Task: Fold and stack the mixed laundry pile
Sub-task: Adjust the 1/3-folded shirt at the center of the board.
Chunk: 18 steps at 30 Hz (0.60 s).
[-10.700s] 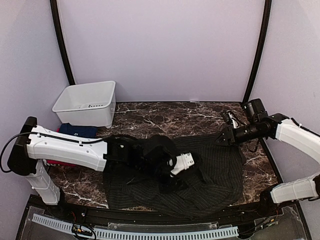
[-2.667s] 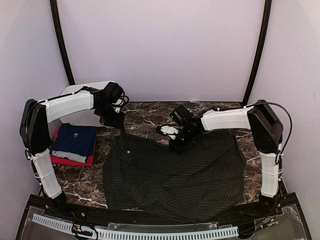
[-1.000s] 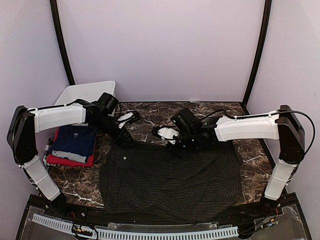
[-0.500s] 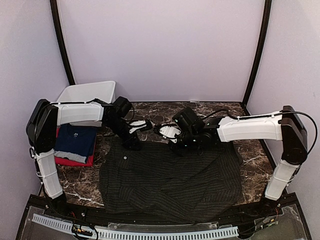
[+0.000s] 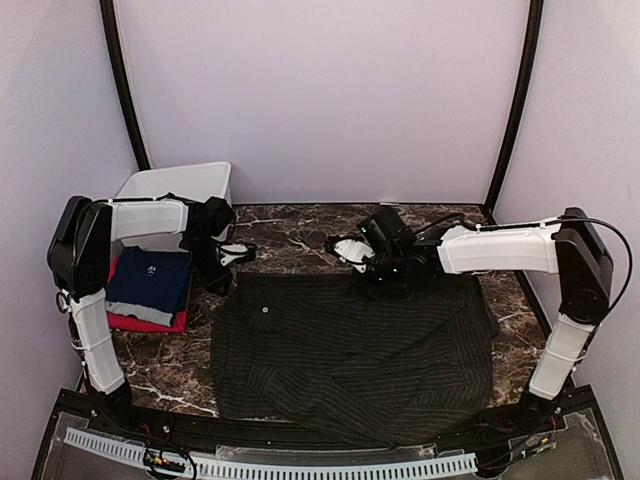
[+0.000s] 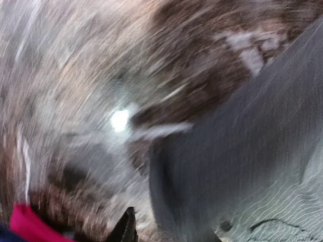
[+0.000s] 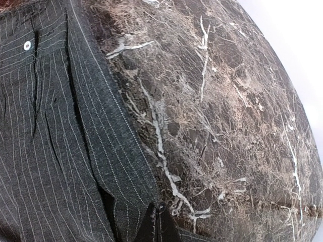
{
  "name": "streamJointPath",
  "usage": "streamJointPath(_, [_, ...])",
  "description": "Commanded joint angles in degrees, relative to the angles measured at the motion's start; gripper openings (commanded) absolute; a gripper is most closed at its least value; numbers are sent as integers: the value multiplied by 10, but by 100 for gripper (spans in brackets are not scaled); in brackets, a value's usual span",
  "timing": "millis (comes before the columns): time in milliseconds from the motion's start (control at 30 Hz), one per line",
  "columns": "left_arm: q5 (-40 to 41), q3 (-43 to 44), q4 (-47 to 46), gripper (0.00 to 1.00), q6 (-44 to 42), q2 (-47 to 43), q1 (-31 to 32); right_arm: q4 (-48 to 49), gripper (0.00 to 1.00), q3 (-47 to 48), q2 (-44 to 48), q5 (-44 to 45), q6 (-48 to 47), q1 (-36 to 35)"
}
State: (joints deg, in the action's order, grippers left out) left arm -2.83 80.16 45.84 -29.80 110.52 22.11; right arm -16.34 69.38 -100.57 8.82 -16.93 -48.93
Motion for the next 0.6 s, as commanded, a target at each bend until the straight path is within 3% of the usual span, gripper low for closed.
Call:
streamJointPath(0, [98,22,29,39,59,-22,-3,14,0,36,-45,15,10,23])
streamJointPath(233, [97,54,-58,56,110,-113,14,-30,1,174,-182,75,24,51])
streamJointPath(367, [92,55,-100,58,158,-132,26,-99,45,278,-234,92,49,67])
streamJointPath(433, [64,47,-124,58,192,-137,28,-123,53,296,-223,89,62,73])
streamJointPath(567, [-4,-8,-179,57,238,-147,56,-157,54,237,-116,27,119,99])
